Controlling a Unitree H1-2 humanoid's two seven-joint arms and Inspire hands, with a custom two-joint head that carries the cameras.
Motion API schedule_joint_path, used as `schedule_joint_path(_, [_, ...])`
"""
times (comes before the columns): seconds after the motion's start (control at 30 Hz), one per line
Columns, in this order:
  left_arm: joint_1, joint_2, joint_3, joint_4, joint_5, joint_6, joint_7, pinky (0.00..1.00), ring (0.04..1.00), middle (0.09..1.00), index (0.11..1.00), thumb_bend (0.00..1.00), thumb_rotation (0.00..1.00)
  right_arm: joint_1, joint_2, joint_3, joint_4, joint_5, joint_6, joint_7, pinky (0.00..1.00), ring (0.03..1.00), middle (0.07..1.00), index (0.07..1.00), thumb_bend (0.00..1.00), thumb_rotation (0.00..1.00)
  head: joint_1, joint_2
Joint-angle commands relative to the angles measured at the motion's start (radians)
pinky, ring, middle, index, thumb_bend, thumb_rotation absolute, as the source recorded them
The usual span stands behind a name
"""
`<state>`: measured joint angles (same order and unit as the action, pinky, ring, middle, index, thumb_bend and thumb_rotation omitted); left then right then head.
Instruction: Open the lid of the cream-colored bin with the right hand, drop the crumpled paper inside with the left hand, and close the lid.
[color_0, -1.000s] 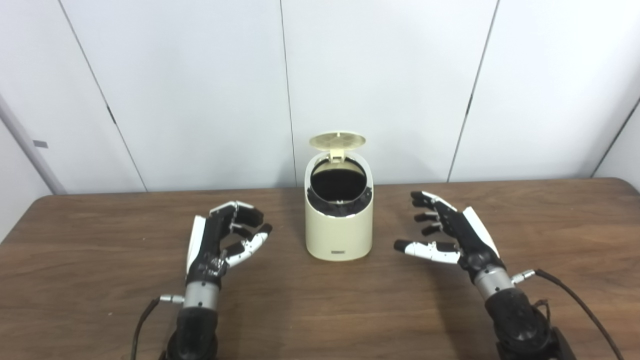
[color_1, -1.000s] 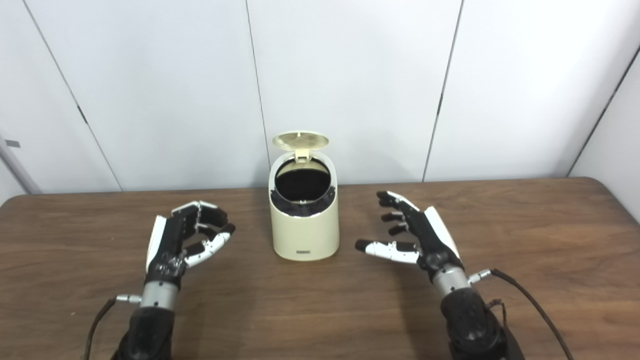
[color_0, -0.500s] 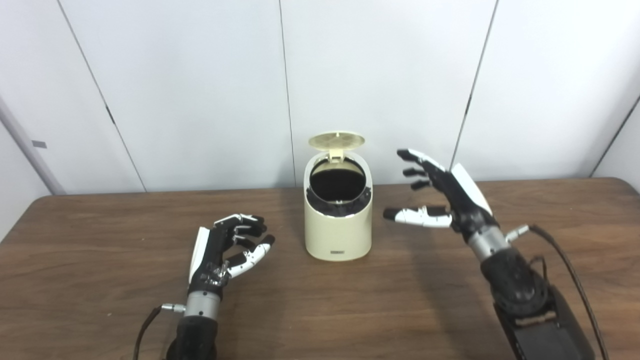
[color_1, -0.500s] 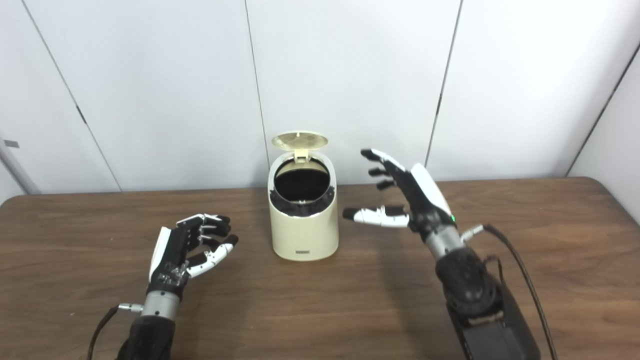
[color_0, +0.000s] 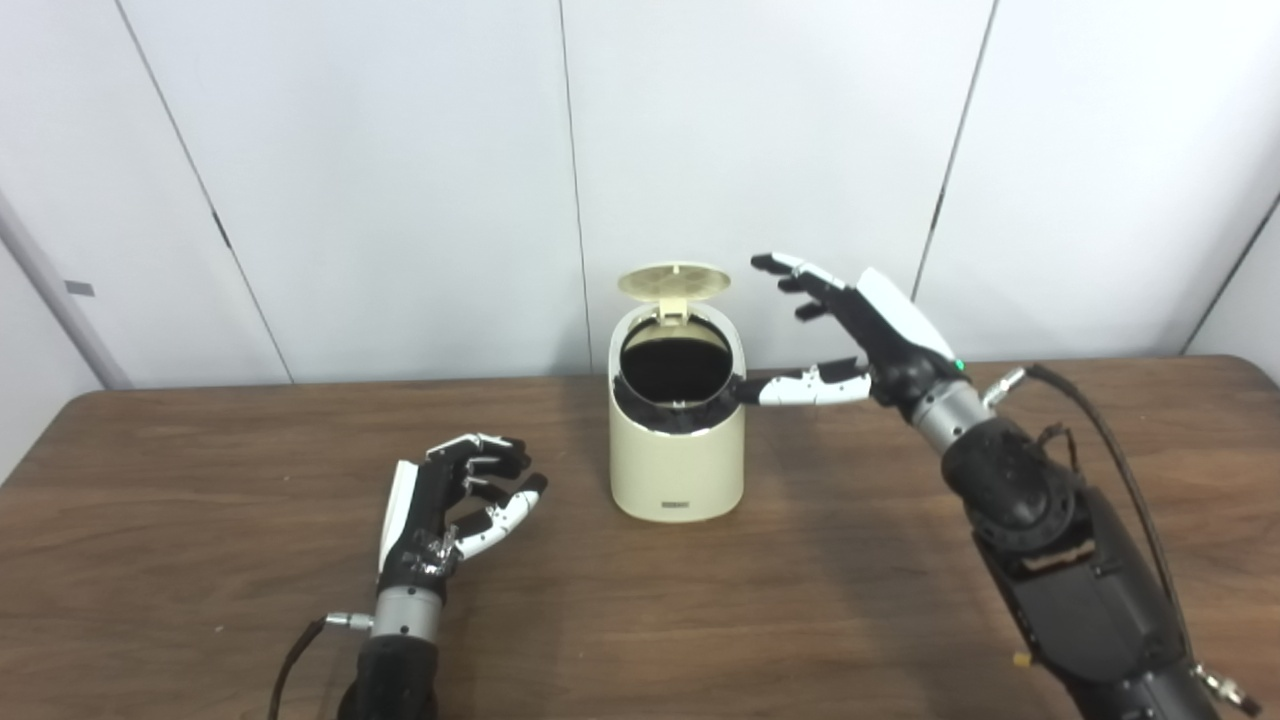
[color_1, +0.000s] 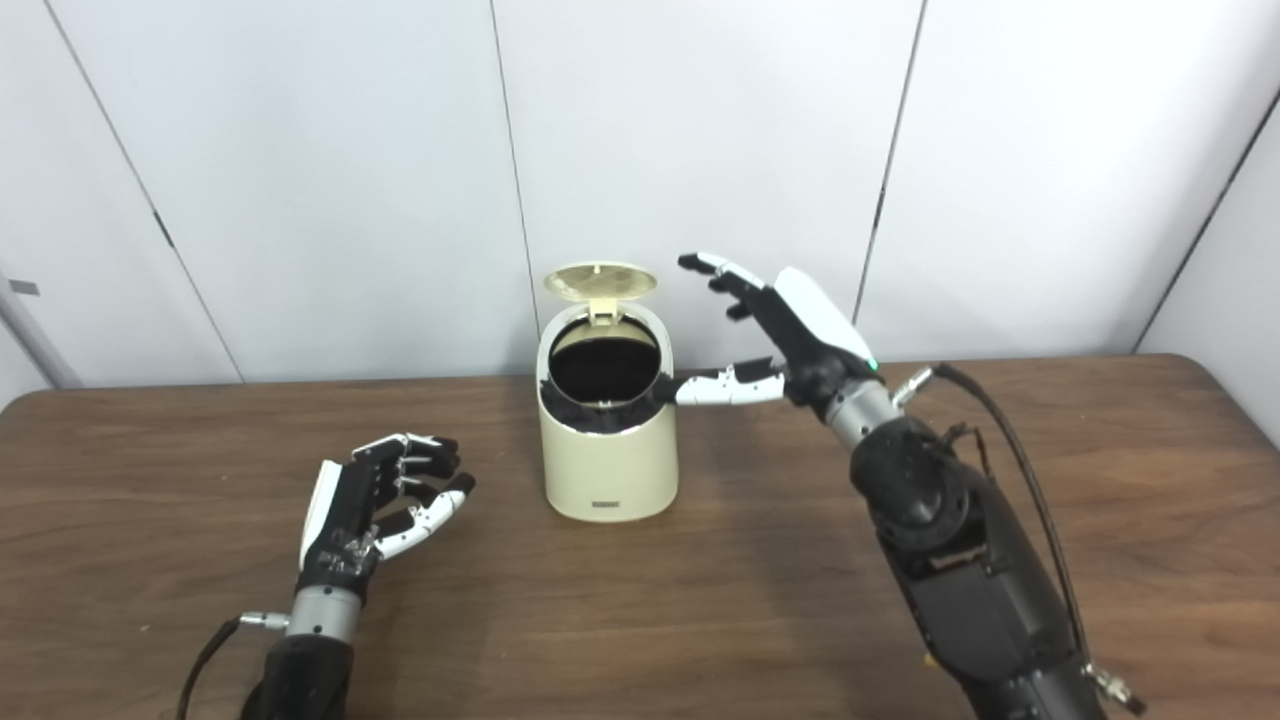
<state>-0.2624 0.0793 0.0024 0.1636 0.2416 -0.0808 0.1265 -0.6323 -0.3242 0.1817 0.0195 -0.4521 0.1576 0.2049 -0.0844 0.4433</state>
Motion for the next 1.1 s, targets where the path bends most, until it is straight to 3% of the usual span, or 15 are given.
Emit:
schedule_joint_path(0.0, [-0.044,0.001,0.004,-0.025,0.006,-0.016,0.018,0.51,0.62,0.684,0.498,0.5,0.06,-0.069,-0.013,0.001,-0.015,-0.005,-0.017,0.01,0.81,0.893,0.912,0.894,0.73,0.42,-0.001,0.003])
schedule_joint_path(0.53, [-0.046,-0.006,-0.006,-0.026,-0.009,0.012,-0.006,0.51,0.612,0.67,0.497,0.51,0.06,-0.153,-0.014,0.04,0.029,-0.065,0.018,0.064,0.84,0.912,0.914,0.887,0.76,0.45,0.008,0.005])
schedule_joint_path(1.07, [-0.051,-0.007,-0.019,-0.015,-0.008,0.003,-0.009,0.5,0.613,0.673,0.497,0.51,0.06,-0.206,-0.029,0.088,0.036,-0.112,-0.016,0.097,0.8,0.885,0.893,0.871,0.8,0.47,0.006,0.006])
